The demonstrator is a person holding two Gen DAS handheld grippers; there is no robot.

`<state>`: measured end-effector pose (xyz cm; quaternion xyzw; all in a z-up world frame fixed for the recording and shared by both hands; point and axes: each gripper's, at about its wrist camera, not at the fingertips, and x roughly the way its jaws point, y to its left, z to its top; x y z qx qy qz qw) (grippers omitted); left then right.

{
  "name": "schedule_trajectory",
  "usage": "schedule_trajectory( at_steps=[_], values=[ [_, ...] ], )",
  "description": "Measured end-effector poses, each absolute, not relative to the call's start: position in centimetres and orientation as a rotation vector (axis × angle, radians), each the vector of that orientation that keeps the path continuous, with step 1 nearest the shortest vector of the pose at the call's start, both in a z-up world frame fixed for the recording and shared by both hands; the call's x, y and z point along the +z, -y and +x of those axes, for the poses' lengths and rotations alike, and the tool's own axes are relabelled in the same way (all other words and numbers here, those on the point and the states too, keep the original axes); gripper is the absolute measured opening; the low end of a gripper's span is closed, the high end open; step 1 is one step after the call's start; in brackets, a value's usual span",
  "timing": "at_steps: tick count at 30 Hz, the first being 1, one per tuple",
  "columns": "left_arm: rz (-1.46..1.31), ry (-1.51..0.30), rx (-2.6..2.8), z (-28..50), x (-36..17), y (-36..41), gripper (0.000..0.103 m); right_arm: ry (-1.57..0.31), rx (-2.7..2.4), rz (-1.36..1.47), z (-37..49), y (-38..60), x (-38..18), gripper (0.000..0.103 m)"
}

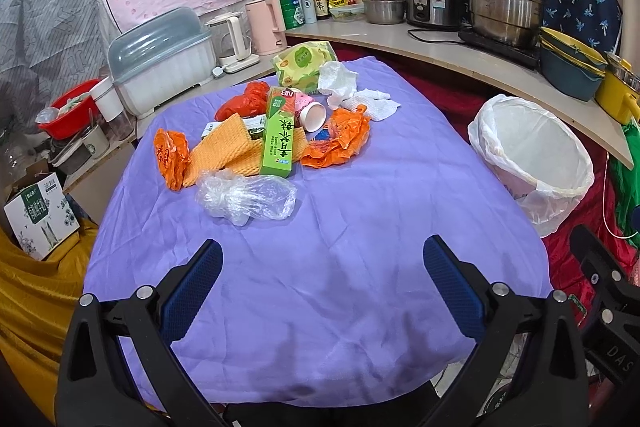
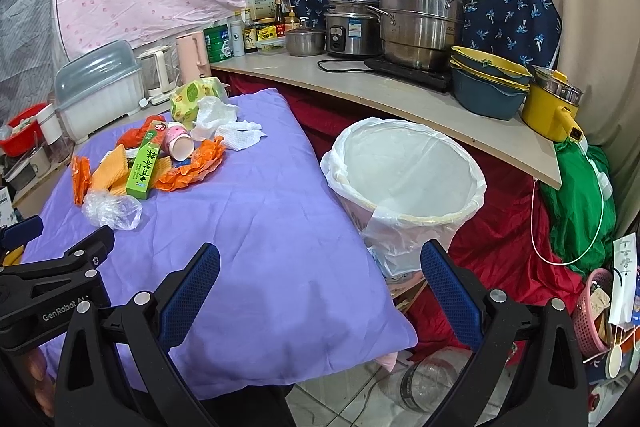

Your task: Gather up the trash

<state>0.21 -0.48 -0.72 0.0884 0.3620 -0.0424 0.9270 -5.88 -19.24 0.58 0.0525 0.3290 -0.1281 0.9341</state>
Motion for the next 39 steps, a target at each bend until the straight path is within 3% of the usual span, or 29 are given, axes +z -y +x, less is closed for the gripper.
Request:
schedule_trajectory(
  at_steps=[39],
  values=[
    [0.170, -0.748, -0.089, 0.67, -1.21, 0.87, 0.096, -0.680, -0.262, 0.106, -5.24, 19.41, 0.23, 0.096]
  ],
)
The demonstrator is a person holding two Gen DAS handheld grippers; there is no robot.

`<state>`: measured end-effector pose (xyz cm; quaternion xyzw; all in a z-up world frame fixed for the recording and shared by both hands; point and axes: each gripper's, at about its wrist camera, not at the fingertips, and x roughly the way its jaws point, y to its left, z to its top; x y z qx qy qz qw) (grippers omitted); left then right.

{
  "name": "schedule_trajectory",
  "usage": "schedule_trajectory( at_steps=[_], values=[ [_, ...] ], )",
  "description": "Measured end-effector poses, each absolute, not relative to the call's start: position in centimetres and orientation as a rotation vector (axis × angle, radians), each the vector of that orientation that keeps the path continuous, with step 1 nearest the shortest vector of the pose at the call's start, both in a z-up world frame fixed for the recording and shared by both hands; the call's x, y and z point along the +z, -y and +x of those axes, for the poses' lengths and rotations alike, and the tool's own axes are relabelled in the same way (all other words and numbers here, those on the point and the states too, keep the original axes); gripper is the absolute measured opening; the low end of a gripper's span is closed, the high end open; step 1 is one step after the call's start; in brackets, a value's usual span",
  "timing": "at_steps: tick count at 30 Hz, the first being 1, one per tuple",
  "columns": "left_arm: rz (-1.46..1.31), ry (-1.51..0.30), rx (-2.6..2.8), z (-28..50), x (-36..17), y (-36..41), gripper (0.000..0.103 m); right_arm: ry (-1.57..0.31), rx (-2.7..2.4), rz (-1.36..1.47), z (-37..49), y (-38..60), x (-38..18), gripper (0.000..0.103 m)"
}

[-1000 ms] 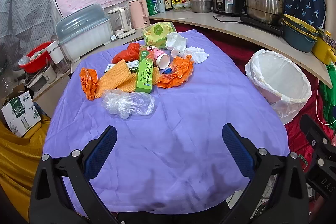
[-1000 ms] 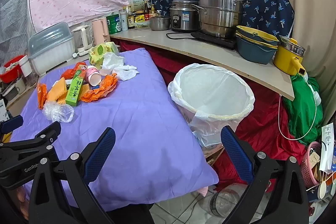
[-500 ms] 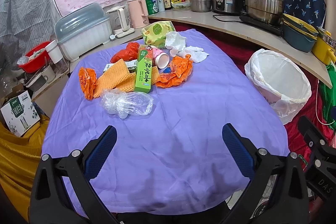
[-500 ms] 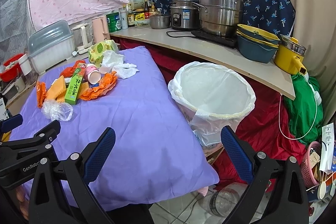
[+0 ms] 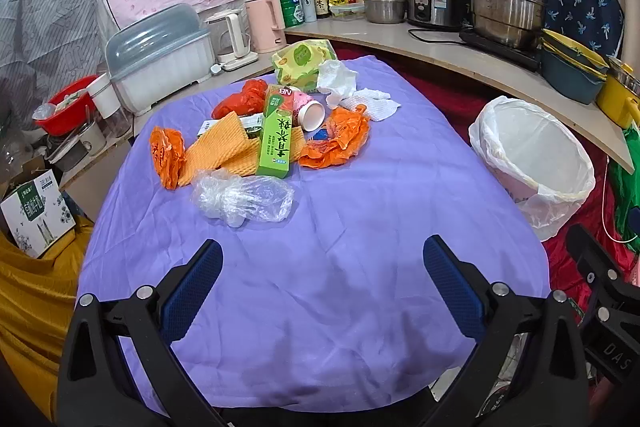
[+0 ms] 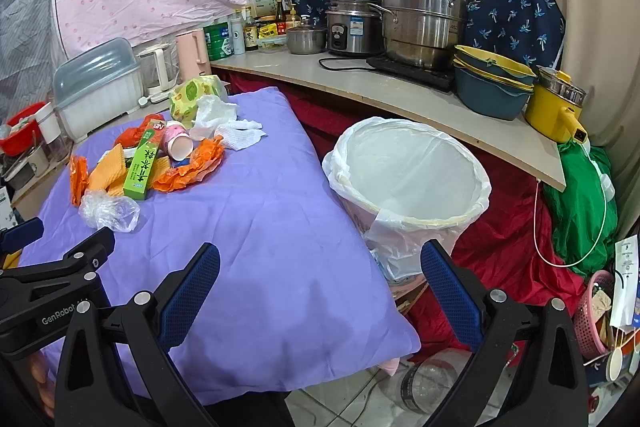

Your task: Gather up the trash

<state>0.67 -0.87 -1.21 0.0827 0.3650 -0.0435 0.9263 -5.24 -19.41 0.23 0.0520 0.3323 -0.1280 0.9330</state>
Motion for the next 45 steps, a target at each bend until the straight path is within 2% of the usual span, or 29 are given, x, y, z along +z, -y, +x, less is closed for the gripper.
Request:
schedule_trajectory(
  at_steps=[28, 45],
  values=[
    [0.133, -0.780, -0.088, 1.8, -1.7, -0.3, 0.096, -0.691, -0.263, 0.111, -3.9, 19.1, -0.3, 0.096],
    [-0.008, -0.875, 0.030, 8.2, -4.6, -6.5, 0.096, -0.738, -0.252, 0.141, 1.2, 18.8, -2.4, 0.096]
  ],
)
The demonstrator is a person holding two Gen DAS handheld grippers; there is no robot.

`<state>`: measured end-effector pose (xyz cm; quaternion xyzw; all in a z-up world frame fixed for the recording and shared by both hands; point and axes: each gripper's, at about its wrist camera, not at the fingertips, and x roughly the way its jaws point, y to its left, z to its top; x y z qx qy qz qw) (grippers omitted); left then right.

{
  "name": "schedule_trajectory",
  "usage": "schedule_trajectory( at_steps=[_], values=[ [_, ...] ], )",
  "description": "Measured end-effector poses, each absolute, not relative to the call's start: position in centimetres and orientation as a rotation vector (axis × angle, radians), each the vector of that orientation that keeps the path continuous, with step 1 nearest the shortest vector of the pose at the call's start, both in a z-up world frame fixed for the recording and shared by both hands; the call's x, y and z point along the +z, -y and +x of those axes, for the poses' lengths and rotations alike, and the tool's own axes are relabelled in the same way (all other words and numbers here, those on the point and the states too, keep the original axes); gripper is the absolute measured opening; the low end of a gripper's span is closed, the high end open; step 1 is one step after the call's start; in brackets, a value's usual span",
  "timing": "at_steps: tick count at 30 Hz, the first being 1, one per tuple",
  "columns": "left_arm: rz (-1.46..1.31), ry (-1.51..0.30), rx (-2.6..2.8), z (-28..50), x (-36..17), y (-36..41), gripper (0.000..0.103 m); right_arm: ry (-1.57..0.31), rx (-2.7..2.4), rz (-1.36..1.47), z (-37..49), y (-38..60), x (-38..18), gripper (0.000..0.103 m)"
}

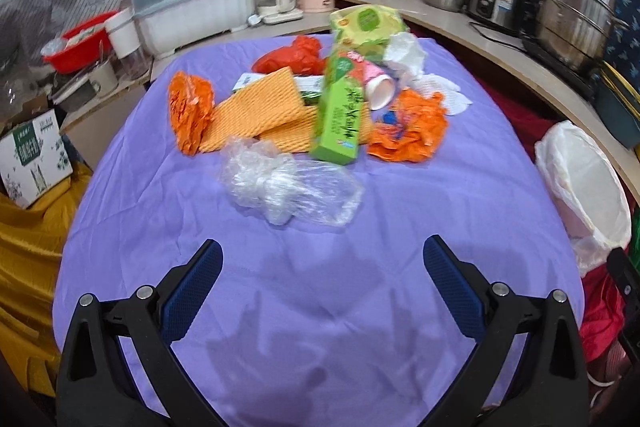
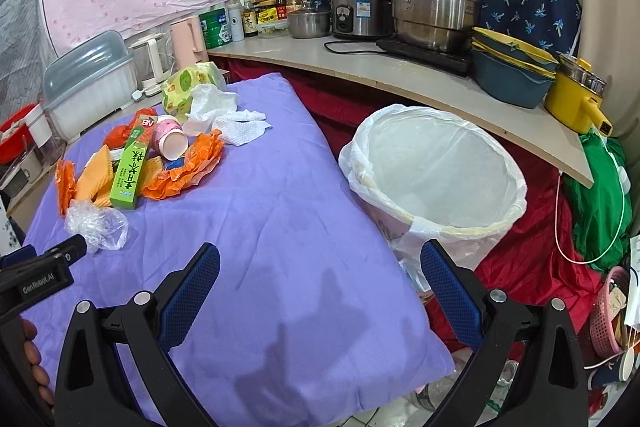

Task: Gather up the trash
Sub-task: 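Grasp the clear plastic bag with the left tool while the right tool grasps white paper towel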

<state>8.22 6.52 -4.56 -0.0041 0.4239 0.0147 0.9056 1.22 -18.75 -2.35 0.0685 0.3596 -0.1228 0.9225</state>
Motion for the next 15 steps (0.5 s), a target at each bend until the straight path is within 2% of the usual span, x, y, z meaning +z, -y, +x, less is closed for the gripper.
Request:
schedule_trajectory(
  at_steps=[7, 15],
  values=[
    [-0.133, -0.930, 0.086, 11.9, -6.0, -10.3, 0.096, -0.769, -0.232, 0.147, 4.4, 17.9, -3.3, 0.096],
    [-0.199, -0.996, 0.106, 15.9, -8.1, -11.1, 0.096, -0.775, -0.213, 0.146, 9.2, 16.7, -3.8, 0.096]
  ],
)
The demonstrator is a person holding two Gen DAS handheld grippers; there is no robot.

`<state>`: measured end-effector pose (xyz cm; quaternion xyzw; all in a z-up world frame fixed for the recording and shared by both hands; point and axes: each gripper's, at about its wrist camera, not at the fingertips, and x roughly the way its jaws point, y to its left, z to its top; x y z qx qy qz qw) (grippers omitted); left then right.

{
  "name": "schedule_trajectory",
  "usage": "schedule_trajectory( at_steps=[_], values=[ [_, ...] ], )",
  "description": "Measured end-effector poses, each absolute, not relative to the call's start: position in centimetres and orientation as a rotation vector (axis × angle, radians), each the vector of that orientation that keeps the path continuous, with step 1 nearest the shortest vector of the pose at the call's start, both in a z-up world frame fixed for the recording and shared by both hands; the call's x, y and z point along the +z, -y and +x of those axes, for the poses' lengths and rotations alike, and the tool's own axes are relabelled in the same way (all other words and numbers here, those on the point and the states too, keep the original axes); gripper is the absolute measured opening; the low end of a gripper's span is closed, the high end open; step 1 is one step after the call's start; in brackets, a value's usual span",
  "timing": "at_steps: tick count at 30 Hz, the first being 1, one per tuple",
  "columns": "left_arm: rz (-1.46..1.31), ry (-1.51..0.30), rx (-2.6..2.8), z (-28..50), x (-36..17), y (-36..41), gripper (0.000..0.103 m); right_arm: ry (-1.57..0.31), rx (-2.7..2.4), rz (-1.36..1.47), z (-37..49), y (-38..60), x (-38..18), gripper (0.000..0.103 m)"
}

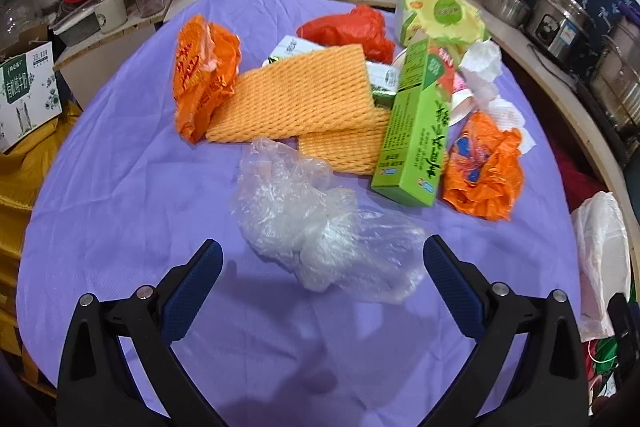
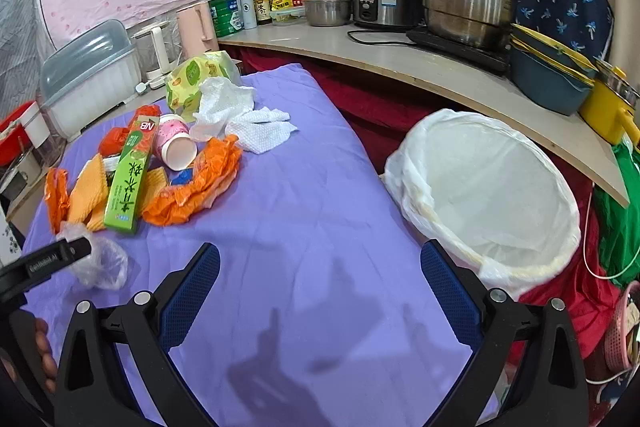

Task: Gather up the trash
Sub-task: 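Grasp the clear plastic bag with the left tool while the right tool grasps white paper towel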

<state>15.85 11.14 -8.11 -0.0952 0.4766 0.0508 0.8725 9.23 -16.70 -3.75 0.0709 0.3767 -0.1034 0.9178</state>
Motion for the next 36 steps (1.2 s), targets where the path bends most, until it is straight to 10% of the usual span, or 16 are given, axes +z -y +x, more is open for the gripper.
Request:
schedule_trajectory(
  at_steps=[14, 36],
  values=[
    [-0.211, -1.059, 0.030, 18.5, -10.4, -12.2, 0.047, -0.773, -0.138, 0.177, 23.7, 15.3, -5.4, 0.086],
    [-0.164, -1.047, -0.001, 19.5, -10.9, -12.1, 0.041, -0.888, -0.038, 0.270, 33.1, 14.3, -10.6, 0.013]
  ],
)
